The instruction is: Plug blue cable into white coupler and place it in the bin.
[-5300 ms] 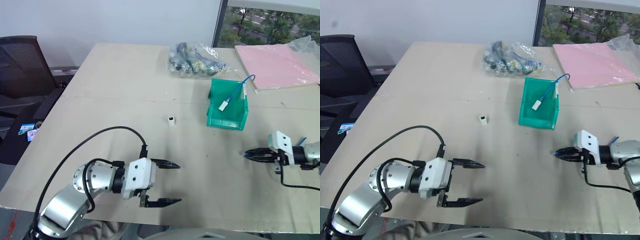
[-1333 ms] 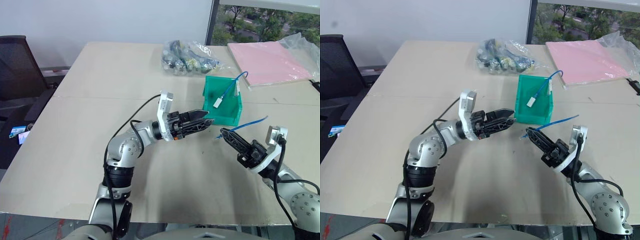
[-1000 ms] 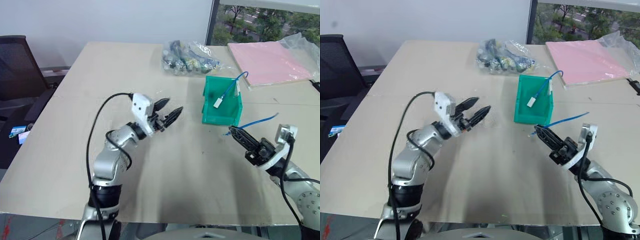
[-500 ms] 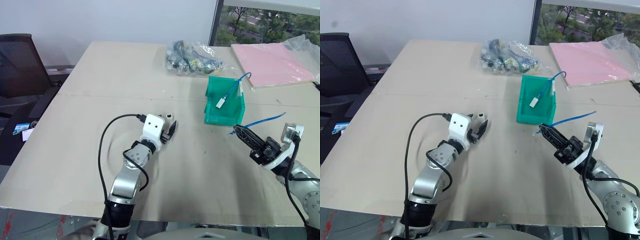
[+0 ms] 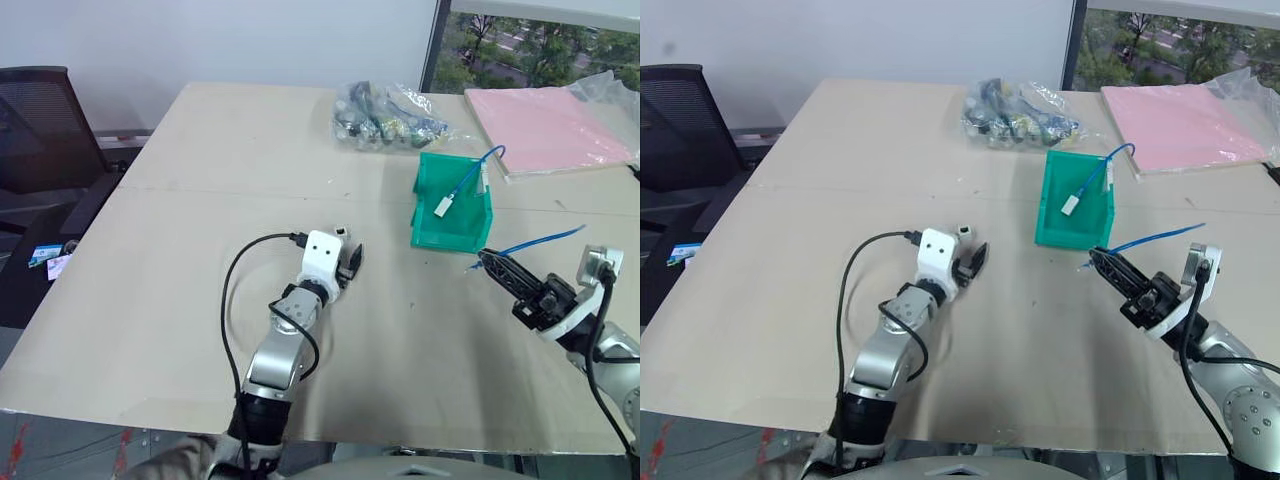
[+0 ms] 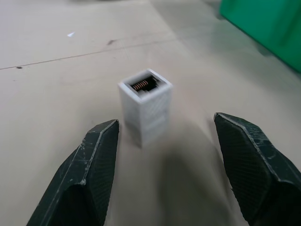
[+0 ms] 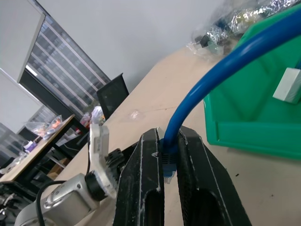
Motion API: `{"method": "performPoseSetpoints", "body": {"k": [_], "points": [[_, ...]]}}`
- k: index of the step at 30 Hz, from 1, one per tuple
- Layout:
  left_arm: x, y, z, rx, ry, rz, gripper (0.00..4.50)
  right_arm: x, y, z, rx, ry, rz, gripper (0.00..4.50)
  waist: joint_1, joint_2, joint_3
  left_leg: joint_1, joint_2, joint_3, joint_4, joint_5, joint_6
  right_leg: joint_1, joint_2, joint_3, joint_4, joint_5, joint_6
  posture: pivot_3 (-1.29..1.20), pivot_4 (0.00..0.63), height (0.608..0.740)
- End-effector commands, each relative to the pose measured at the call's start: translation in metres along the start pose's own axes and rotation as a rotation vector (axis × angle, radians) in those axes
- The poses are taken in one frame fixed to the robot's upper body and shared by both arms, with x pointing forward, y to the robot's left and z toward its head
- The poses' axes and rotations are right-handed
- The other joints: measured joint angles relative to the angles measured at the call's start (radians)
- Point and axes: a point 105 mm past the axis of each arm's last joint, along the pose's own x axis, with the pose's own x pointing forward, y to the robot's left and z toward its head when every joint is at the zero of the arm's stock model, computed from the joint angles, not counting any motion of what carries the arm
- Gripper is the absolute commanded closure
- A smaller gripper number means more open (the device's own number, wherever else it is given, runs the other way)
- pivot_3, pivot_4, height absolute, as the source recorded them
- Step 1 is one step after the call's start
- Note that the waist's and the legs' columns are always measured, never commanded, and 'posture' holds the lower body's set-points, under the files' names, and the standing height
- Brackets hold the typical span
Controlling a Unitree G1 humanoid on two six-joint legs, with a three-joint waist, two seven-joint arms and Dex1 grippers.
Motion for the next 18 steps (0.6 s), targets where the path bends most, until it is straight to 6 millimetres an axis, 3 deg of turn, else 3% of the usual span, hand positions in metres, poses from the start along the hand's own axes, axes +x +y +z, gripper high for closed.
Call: {"method": "performPoseSetpoints", "body": {"k": [1,8,11,15,18], "points": [[0.0031,0.0019,0.0016,-0.003,-0.015,0.018,1.22,0.0013,0.0056,0.0101,-0.036,-0.021,0.023,4.50,-0.001,0.000,0.000,0.000,0.000,0.000,0.000,0.000,0.000,0.000,0.000,0.000,0.000,0.000,0.000,0.00,0.150,0.728],[0.0071,-0.0018,-0.0016,0.014,-0.015,0.007,1.22,0.0024,0.0066,0.0080,-0.035,-0.024,0.023,4.50,0.001,0.000,0.000,0.000,0.000,0.000,0.000,0.000,0.000,0.000,0.000,0.000,0.000,0.000,0.000,0.00,0.150,0.728],[0.0085,-0.0017,-0.0011,0.033,-0.023,0.013,1.95,0.0028,0.0061,0.0068,-0.036,-0.027,0.021,4.50,0.001,0.000,-0.001,0.000,0.000,0.000,0.000,0.000,0.000,0.000,0.000,0.000,0.000,0.000,0.000,0.00,0.150,0.728],[0.0090,-0.0010,-0.0003,0.026,-0.034,0.004,3.36,0.0054,0.0067,0.0073,-0.036,-0.043,0.022,4.50,0.001,0.001,-0.001,0.000,0.000,0.001,0.000,0.000,0.000,0.000,0.000,0.000,0.000,0.001,0.000,0.00,0.150,0.728],[0.0087,-0.0013,-0.0008,0.041,-0.037,-0.026,3.75,0.0057,0.0068,0.0068,-0.038,-0.045,0.021,4.50,0.001,0.001,-0.001,0.000,0.000,0.001,0.000,0.000,0.000,0.000,0.000,0.000,0.000,0.001,0.000,0.00,0.150,0.728]]}}
